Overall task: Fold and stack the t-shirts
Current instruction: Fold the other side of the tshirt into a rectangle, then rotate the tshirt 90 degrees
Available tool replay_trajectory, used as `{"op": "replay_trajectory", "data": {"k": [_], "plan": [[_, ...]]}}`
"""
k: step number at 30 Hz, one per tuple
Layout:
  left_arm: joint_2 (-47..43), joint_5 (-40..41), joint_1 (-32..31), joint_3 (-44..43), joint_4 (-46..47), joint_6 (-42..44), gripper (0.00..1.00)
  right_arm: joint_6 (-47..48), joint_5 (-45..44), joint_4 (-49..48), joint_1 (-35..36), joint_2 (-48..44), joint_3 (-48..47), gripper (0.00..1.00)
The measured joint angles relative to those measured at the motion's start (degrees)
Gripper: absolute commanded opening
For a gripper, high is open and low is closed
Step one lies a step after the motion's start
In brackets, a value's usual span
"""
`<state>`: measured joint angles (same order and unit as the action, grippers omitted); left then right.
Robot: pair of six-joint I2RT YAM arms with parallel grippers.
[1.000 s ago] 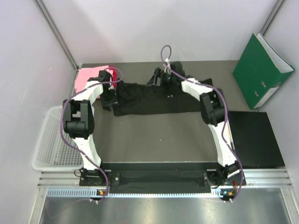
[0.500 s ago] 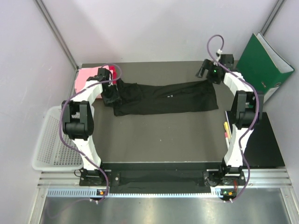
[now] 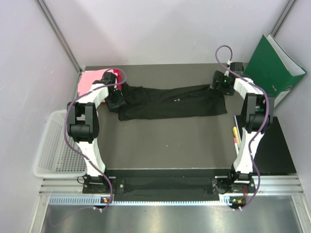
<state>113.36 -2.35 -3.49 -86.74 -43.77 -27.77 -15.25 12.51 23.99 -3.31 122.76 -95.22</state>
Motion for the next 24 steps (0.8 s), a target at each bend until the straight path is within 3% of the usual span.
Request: {"op": "replay_trajectory", "data": {"k": [8, 13, 17, 22, 23, 24], "plan": [[0.7, 2.9, -0.3, 0.0, -0.5, -1.0, 0.56, 1.6, -3.0, 0.2, -3.0, -1.6, 2.3, 0.96], [1.0, 3.3, -0.6, 0.0, -0.5, -1.3, 0.56, 1.8, -1.8, 0.2, -3.7, -1.4, 2.3, 0.84], [2.6, 3.4, -0.9, -0.1, -0.6, -1.9, 0.56, 1.9, -0.2, 1.3, -3.4, 0.3, 2.2, 0.6], [4.8, 3.9, -1.2, -1.7, -1.3, -2.6, 0.56, 1.8, 1.4, 1.4, -2.7, 0.5, 3.1, 0.17], [5.2, 3.9, -1.2, -2.3, -1.3, -2.6, 0.56, 1.4, 1.7, 1.5, -2.6, 0.7, 3.3, 0.05], [5.6, 4.0, -1.3, -2.8, -1.6, -2.6, 0.56, 1.2, 2.0, 1.7, -2.5, 0.7, 3.3, 0.02]]}}
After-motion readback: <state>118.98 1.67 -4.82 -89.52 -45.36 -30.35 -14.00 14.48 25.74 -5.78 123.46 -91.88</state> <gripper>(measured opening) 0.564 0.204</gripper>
